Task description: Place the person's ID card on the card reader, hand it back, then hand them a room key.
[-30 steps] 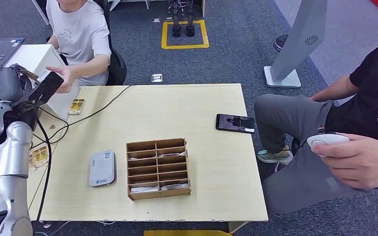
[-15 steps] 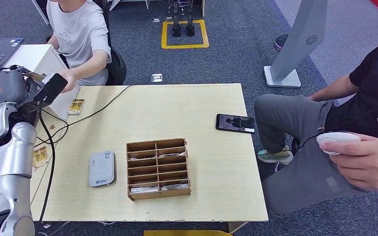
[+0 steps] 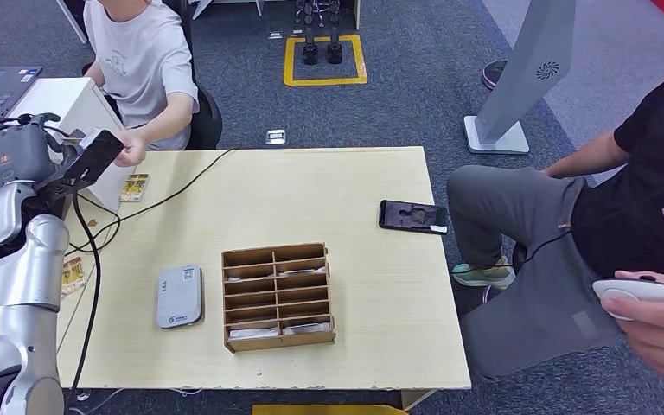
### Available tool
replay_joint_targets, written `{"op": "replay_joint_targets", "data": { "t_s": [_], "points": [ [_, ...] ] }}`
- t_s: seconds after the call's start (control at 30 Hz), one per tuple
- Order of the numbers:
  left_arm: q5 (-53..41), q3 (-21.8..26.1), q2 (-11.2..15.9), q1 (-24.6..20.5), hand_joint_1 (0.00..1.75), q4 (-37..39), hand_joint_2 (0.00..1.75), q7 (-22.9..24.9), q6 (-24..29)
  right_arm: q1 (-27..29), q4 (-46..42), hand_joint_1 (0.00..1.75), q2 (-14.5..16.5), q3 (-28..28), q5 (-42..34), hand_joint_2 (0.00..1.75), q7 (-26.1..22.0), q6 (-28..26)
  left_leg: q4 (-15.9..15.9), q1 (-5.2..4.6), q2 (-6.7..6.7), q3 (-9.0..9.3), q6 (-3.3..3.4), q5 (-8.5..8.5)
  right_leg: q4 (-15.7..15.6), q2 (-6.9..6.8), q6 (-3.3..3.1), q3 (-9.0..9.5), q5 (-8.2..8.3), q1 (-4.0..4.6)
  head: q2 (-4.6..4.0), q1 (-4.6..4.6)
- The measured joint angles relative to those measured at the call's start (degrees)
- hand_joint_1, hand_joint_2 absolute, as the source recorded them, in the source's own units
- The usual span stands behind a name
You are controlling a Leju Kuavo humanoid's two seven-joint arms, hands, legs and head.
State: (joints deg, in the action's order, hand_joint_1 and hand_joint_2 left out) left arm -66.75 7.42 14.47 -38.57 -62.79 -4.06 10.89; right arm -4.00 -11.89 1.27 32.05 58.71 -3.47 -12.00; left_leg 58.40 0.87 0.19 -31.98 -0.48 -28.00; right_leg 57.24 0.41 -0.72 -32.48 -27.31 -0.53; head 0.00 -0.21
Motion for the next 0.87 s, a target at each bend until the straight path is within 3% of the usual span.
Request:
{"op": "replay_joint_targets", "data": {
  "t_s": [0.33, 0.53, 0.7, 0.87],
  "points": [
    [1.0, 0.2, -0.3, 0.6, 0.00, -0.4, 1.75, -2.0, 0.0, 0.1, 0.0, 0.00, 0.0, 0.6, 0.0, 0.00, -0.1, 0.0, 0.0, 0.00, 0.00, -0.02, 0.00, 0.00, 0.0, -0.01, 0.00, 0.01, 0.01, 0.00, 0.00, 0.00],
    [5.0, 2.3, 0.2, 3.4, 0.00, -2.1, 1.75, -4.5, -0.2, 0.2, 0.0, 0.00, 0.0, 1.5, 0.1, 0.00, -0.6, -0.1, 0.0, 0.00, 0.00, -0.03, 0.00, 0.00, 0.0, 0.01, 0.00, 0.00, 0.00, 0.00, 0.00, -0.01],
    [10.2, 6.1, 1.7, 8.5, 0.00, -4.8, 1.75, -8.9, 1.7, 0.3, 0.0, 0.00, 0.0, 2.4, 0.2, 0.00, -0.6, -0.2, -0.1, 0.01, 0.07, -0.03, -0.01, -0.01, 0.0, 0.07, -0.01, -0.01, -0.01, 0.00, 0.00, -0.01],
    [17.3, 13.0, 2.9, 17.8, 0.00, -12.4, 1.75, -12.8, 4.5, 0.7, 0.0, 0.00, 0.0, 3.8, 0.1, 0.00, 0.1, -0.3, -0.1, 0.01, 0.19, -0.04, -0.07, -0.07, 0.0, 0.21, -0.02, -0.06, -0.06, 0.00, 0.00, 0.00]
  ]
}}
